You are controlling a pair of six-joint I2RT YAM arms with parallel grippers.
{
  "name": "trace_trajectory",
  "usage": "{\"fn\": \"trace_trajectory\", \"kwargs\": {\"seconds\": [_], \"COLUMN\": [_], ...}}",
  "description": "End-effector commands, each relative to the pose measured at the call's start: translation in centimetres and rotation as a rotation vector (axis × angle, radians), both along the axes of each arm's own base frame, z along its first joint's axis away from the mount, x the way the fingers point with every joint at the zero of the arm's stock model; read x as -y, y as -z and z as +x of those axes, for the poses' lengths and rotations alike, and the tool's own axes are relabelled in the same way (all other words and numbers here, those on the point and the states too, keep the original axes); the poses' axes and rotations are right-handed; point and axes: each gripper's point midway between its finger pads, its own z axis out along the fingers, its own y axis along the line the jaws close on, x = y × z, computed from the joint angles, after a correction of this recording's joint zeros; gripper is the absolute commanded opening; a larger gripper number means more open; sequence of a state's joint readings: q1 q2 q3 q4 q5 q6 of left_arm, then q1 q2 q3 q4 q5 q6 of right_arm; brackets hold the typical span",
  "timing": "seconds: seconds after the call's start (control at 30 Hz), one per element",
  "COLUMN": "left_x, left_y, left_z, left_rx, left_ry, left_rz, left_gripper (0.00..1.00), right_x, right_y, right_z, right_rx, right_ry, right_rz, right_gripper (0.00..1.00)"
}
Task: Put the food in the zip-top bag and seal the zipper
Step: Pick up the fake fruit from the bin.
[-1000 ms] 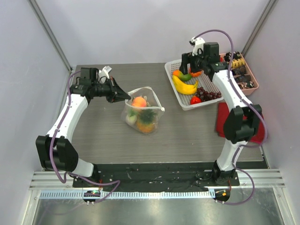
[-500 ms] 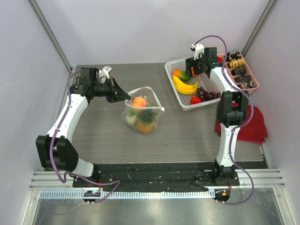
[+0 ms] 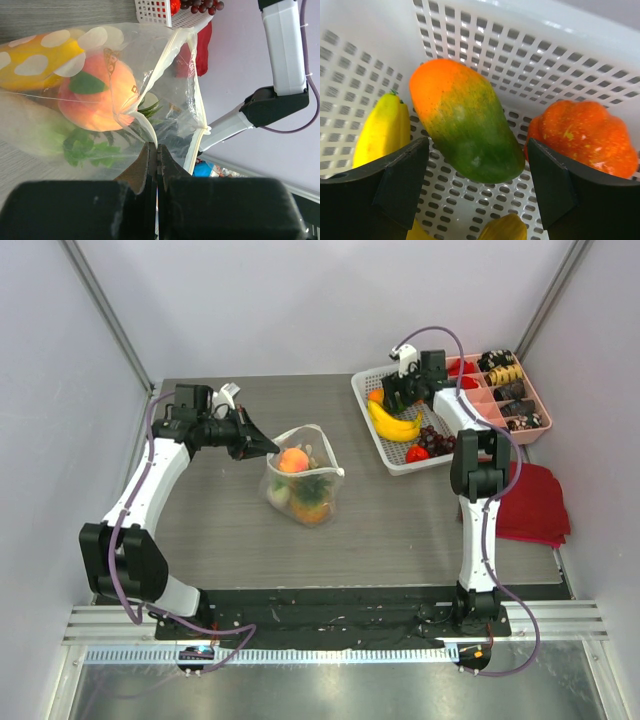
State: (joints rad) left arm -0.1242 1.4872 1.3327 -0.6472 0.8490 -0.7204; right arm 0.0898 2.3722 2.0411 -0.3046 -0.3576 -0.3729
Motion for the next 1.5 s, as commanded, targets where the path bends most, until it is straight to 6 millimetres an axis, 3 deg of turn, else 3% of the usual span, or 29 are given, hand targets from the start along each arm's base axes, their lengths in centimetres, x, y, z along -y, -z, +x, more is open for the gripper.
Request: {"fn": "trace_trajectory", "kwargs": {"seconds": [0.0,0.3,0.4,0.43,0.57,0.83,1.0,1.1,1.13,1.2,1.23,1.3,1.33,1.37,1.43,1.47], "left_x": [0.2,0.3,0.3,0.3,0.3,0.2,0.0,-0.1,-0.2,-0.3,-0.4,-0.4,-0.4,-0.4,-0.4,-0.5], "left_y": [-0.7,-0.7,-0.5,-0.5,-0.7,-1.5,-1.5,-1.7,-1.5,-1.6,-1.6,-1.8,-1.8,-2.0,-2.1,-2.1], "left_z": [-0.1,0.2,0.2,0.2,0.3,0.4,0.2,0.0,0.0,-0.1,-0.2,-0.3,-0.4,-0.5,-0.6,-0.7], "left_rx": [0.03,0.026,0.023,0.022,0.031,0.064,0.078,0.088,0.085,0.095,0.095,0.101,0.101,0.107,0.116,0.119], "left_ry": [0.031,0.033,0.035,0.035,0.034,0.032,0.02,0.015,0.013,0.007,0.005,0.005,0.005,0.007,0.009,0.009], "left_rz": [-0.015,-0.017,-0.015,-0.014,-0.012,-0.007,0.007,0.013,0.017,0.025,0.027,0.029,0.029,0.029,0.034,0.036], "left_gripper": [0.0,0.0,0.0,0.0,0.0,0.0,0.0,0.0,0.0,0.0,0.0,0.0,0.0,0.0,0.0,0.0], "right_x": [-0.9,-0.5,-0.6,-0.6,-0.7,1.4,2.5,0.9,0.3,-2.6,-3.4,-6.1,-8.9,-9.9,-13.8,-14.5], "right_y": [-1.7,1.6,1.7,1.6,-0.9,-11.6,-17.8,-22.1,-24.2,-25.8,-27.7,-28.4,-28.4,-29.4,-28.4,-29.0], "right_z": [1.6,1.9,1.7,1.6,1.5,1.1,-0.6,-3.6,-5.5,-8.3,-10.7,-14.0,-16.3,-18.5,-22.3,-23.8], "right_rx": [0.107,0.077,0.073,0.073,0.108,0.269,0.348,0.361,0.362,0.336,0.331,0.284,0.25,0.249,0.167,0.163], "right_ry": [-0.059,-0.082,-0.095,-0.098,-0.096,-0.009,0.022,-0.024,-0.04,-0.097,-0.12,-0.172,-0.232,-0.259,-0.335,-0.347], "right_rz": [-0.054,-0.146,-0.148,-0.146,-0.138,-0.128,-0.1,-0.021,0.001,0.066,0.089,0.149,0.168,0.183,0.222,0.233], "right_gripper": [0.85,0.88,0.79,0.7,0.45,0.02,0.01,0.01,0.01,0.01,0.01,0.01,0.01,0.01,0.01,0.01]}}
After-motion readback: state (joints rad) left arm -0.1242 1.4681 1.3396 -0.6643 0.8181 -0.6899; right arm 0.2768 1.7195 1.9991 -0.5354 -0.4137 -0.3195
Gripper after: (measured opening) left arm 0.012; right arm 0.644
